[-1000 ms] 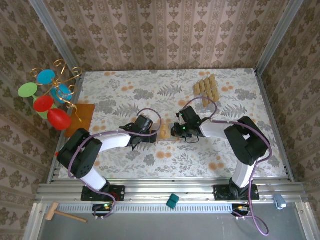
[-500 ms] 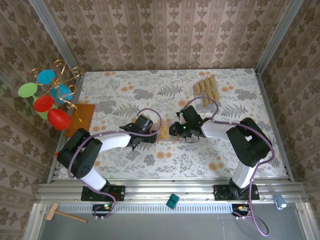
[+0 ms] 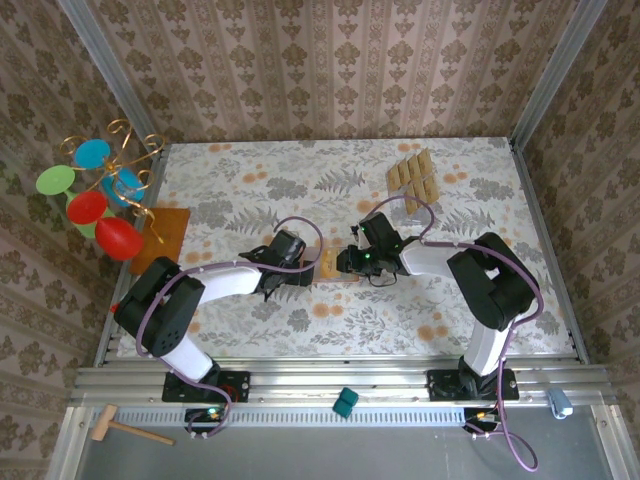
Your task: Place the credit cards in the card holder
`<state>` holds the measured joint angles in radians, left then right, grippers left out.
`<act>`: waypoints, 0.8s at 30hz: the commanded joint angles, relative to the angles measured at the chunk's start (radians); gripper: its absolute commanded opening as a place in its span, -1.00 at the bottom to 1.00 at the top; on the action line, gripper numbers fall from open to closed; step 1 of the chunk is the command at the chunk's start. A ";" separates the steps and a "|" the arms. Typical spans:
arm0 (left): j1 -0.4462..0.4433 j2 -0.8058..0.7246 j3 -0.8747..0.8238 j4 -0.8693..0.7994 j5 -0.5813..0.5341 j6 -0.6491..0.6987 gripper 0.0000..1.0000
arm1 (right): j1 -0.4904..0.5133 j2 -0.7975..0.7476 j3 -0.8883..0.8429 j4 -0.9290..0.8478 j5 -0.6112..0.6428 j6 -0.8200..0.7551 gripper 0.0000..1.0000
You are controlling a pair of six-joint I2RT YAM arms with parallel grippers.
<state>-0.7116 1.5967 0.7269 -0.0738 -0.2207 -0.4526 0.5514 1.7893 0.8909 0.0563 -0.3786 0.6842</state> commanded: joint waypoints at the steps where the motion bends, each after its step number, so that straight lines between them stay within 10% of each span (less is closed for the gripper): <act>1: 0.008 0.005 -0.022 -0.037 -0.001 0.009 1.00 | 0.010 0.019 -0.009 0.009 -0.021 0.009 -0.46; 24: 0.008 0.008 -0.021 -0.036 -0.001 0.009 1.00 | 0.015 0.028 -0.021 0.028 -0.009 0.006 -1.00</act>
<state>-0.7113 1.5967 0.7269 -0.0738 -0.2207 -0.4526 0.5613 1.7992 0.8883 0.0795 -0.3927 0.6910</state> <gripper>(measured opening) 0.999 0.066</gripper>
